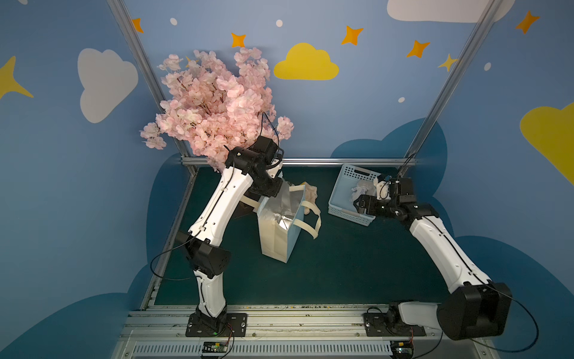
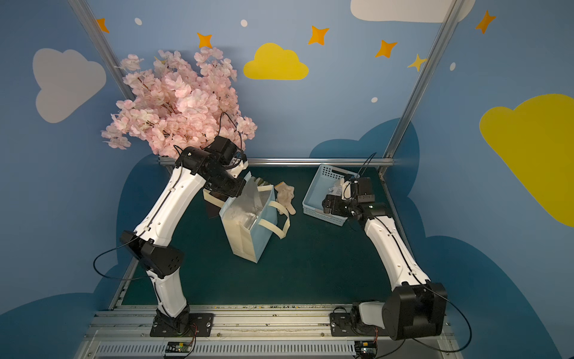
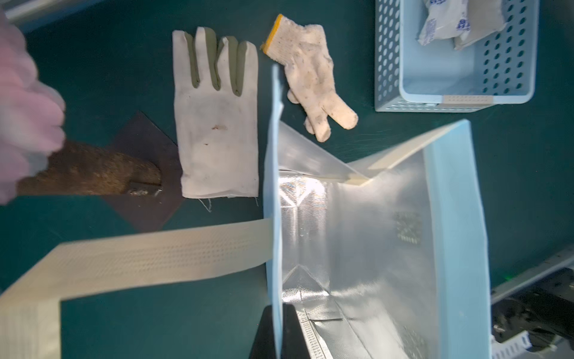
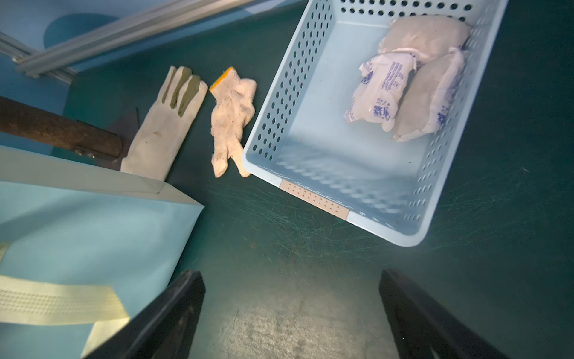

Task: Place the ice pack in the delivery bag
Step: Move the bin to the center of the board, then place the delivery bag at the center of the board.

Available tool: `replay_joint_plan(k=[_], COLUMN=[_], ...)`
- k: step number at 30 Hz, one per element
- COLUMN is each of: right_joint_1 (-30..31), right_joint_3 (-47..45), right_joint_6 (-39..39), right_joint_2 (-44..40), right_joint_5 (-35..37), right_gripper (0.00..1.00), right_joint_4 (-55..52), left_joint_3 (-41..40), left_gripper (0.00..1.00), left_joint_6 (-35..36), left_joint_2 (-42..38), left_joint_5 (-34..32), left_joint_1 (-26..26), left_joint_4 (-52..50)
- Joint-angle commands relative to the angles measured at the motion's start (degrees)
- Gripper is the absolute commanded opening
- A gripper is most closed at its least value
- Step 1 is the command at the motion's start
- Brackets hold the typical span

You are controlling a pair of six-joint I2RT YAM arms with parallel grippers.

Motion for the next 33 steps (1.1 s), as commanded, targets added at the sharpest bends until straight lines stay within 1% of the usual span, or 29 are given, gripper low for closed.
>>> replay_joint_plan(k=[1,6,9,12,15,18,22,24,26,33], right_joint_1=[2.2,6.2,8.2,9.3,9.8,10.1,11.2,11.5,11.9,14.4], right_joint_3=[5.2,15.6,22.6,31.6,38.2,40.3,38.4,35.2,32.3,15.4], right_joint_6=[-2.3,-0.9,-0.3,-0.3,-0.7,-0.5,-1.3,-1.9,-2.2,0.2], right_joint_2=[5.9,18.2,26.4,35.0,42.2,46.0,45.8,43.6,41.5,30.4], right_joint_5=[-0.4,-0.9,-0.9,-0.6,1.1,-0.3,-0.6,-2.2,-3.7,-8.0], right_gripper=[0.94,0.91,0.89,0.87,0.84,0.76,0.64,0.57,0.53,0.53], right_joint_4=[-5.4,-8.4,-9.6,-14.8,-19.1,-19.8,-20.7,-20.4,-20.5,-20.5], left_joint_3=[-2.5,-7.0,-14.0,-21.3,-25.6,-28.4,-30.5,-32.0,-33.0,-33.6], left_gripper=[0.03,0.03,0.03,0.03,0.03,0.03,0.03,0.03,0.03,0.03], left_joint_6=[-6.2,-13.9,-18.2,-22.1,-25.1,-26.6,-27.7,-28.2,-28.5,-28.7], left_joint_2=[-3.9,-8.0,-12.3,-16.7,-20.2,-22.4,-24.1,-24.9,-25.3,-24.6], left_joint_5=[7.7,14.4,16.7,18.5,19.2,19.6,20.1,20.5,20.9,23.8], left_joint_1=[-0.1,-0.1,-0.1,-0.1,-0.1,-0.1,-0.1,-0.1,-0.1,-0.1], left_joint_4=[-2.2,0.6,7.1,14.1,18.6,21.2,22.5,23.7,24.8,27.5])
